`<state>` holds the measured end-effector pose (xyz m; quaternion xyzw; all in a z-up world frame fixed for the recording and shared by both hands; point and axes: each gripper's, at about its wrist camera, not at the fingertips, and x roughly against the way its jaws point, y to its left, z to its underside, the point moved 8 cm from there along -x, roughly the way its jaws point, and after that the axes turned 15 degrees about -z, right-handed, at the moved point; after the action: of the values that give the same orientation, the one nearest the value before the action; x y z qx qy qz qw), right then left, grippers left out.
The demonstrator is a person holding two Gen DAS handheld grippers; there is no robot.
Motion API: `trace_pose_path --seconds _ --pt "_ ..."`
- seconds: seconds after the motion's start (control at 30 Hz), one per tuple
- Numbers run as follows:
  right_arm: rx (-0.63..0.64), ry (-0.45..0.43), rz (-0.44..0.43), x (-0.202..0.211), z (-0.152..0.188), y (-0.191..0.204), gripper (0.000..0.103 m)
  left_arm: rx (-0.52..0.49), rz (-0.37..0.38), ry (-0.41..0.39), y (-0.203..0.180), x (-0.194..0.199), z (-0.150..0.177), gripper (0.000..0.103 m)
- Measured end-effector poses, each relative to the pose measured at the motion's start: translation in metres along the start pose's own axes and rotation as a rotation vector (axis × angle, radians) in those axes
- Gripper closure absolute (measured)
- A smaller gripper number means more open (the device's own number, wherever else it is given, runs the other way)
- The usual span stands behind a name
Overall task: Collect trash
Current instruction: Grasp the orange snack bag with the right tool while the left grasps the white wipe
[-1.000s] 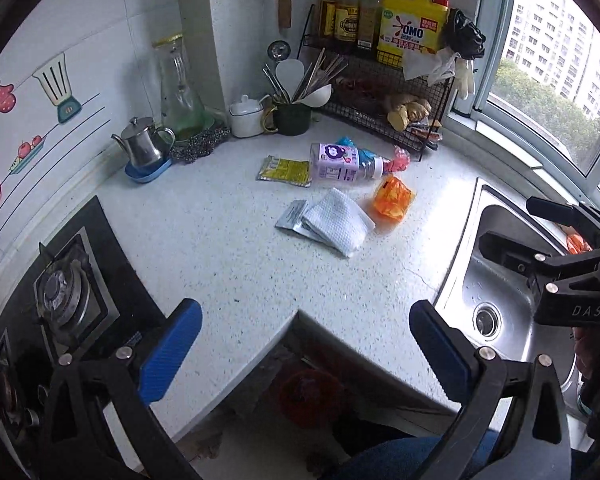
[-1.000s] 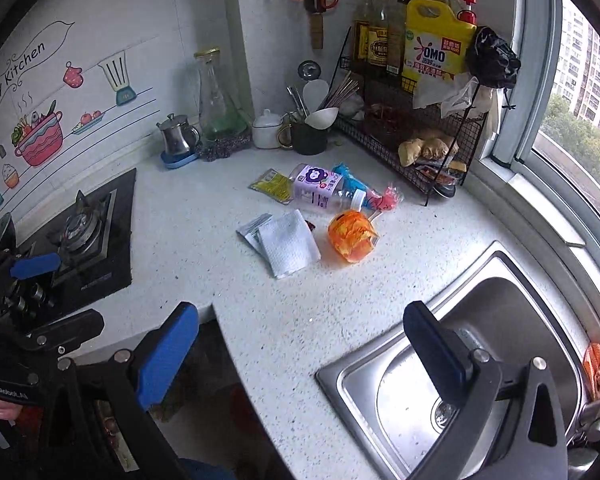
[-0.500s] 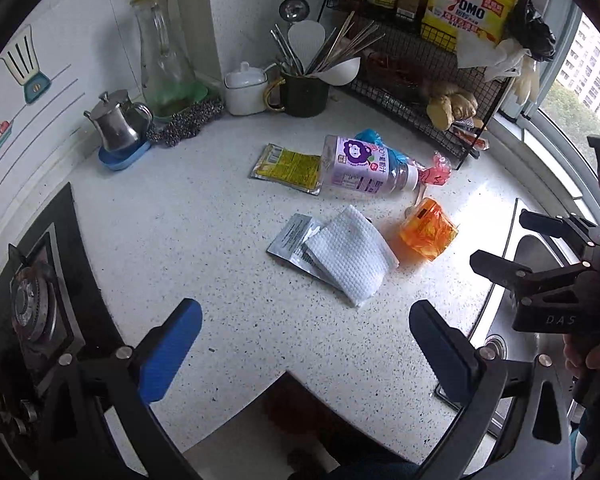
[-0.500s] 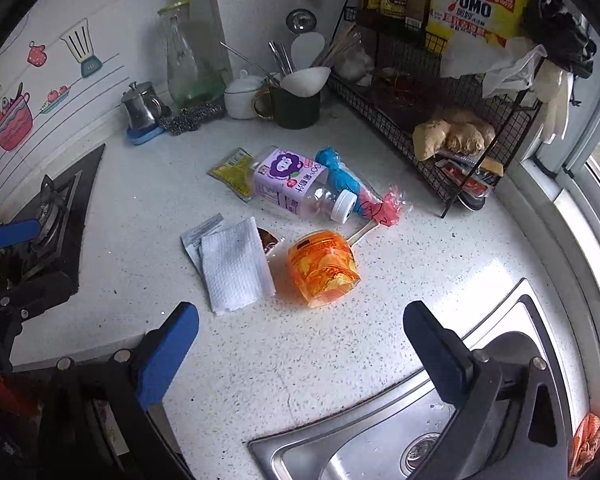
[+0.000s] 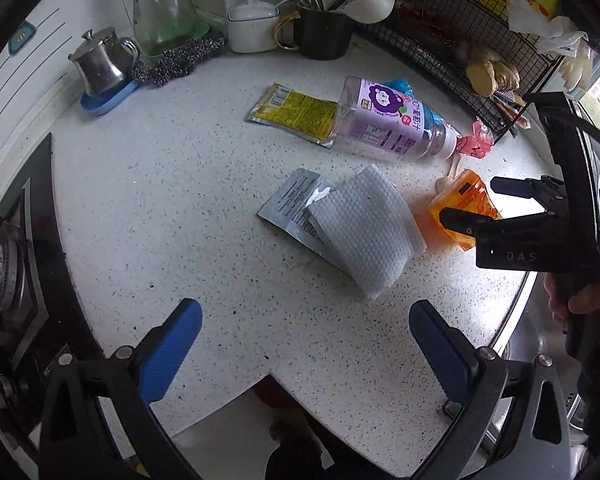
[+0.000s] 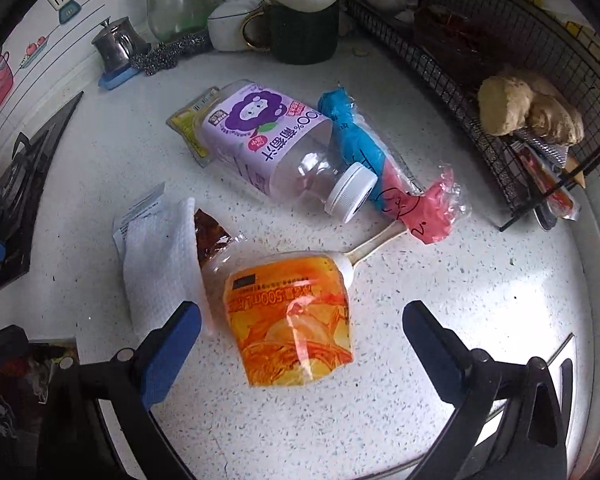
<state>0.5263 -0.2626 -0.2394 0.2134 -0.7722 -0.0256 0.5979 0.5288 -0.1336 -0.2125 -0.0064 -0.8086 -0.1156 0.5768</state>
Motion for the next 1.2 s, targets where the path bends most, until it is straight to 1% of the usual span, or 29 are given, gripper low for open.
trace_pose_path --seconds 0.07,0.1,0.13,0.17,0.2,0.23,0.27,0.4,0.5,0.6,0.77,0.83,0.9,1.0,1.13,1.17,1.2 --pt "0.004 0.021 -0.007 -0.007 0.001 -0.001 0.011 -0.004 -0.002 0.009 -0.002 -0.003 0.0 0.0" --pt "0.003 0.032 -0.012 -0.011 0.002 -0.002 0.012 -0.01 -0.004 0.013 -0.003 -0.004 0.0 0.0" --pt "0.001 0.036 -0.019 -0.013 0.003 -0.002 0.016 -0.015 -0.005 0.013 -0.005 -0.004 -0.001 0.0" --pt "0.0 0.031 -0.028 -0.013 0.004 -0.001 0.021 -0.024 -0.006 0.01 -0.006 -0.003 -0.001 0.0" --pt "-0.001 0.024 -0.034 -0.013 0.004 -0.001 0.024 -0.033 -0.01 0.005 -0.007 -0.003 -0.001 0.0" --pt "-0.002 0.014 -0.039 -0.013 0.003 0.001 0.034 -0.039 -0.013 0.001 -0.008 -0.002 -0.001 0.0" --pt "-0.001 -0.006 -0.037 -0.011 0.003 0.002 0.038 -0.045 -0.014 -0.001 -0.008 -0.002 -0.002 0.0" --pt "-0.013 -0.05 -0.055 0.003 0.01 0.009 0.039 -0.049 0.008 0.002 -0.012 0.0 -0.007 0.0" --pt "-0.035 -0.073 -0.055 0.023 0.023 0.01 0.039 -0.049 0.026 -0.004 -0.016 0.0 -0.014 0.0" --pt "-0.065 -0.086 -0.053 0.041 0.036 0.003 0.039 -0.088 0.064 -0.013 -0.027 -0.005 -0.021 0.0" --pt "-0.115 -0.088 -0.051 0.059 0.06 -0.003 0.039 -0.142 0.09 -0.009 -0.045 -0.024 -0.03 0.001" --pt "-0.125 -0.087 -0.05 0.061 0.069 -0.006 0.039 -0.166 0.09 -0.008 -0.052 -0.032 -0.033 0.005" --pt "-0.137 -0.087 -0.053 0.063 0.078 -0.009 0.039 -0.197 0.065 -0.002 -0.058 -0.042 -0.035 0.018" --pt "-0.158 -0.083 -0.062 0.058 0.078 -0.018 0.039 -0.227 0.057 0.009 -0.067 -0.054 -0.036 0.024" --pt "-0.174 -0.079 -0.064 0.056 0.076 -0.019 0.039 -0.26 0.081 0.011 -0.078 -0.059 -0.036 0.027" --pt "-0.18 -0.08 -0.066 0.056 0.078 -0.021 0.039 -0.268 0.083 0.014 -0.081 -0.061 -0.036 0.03" --pt "-0.184 -0.079 -0.068 0.057 0.08 -0.022 0.039 -0.279 0.085 0.022 -0.084 -0.064 -0.035 0.035"
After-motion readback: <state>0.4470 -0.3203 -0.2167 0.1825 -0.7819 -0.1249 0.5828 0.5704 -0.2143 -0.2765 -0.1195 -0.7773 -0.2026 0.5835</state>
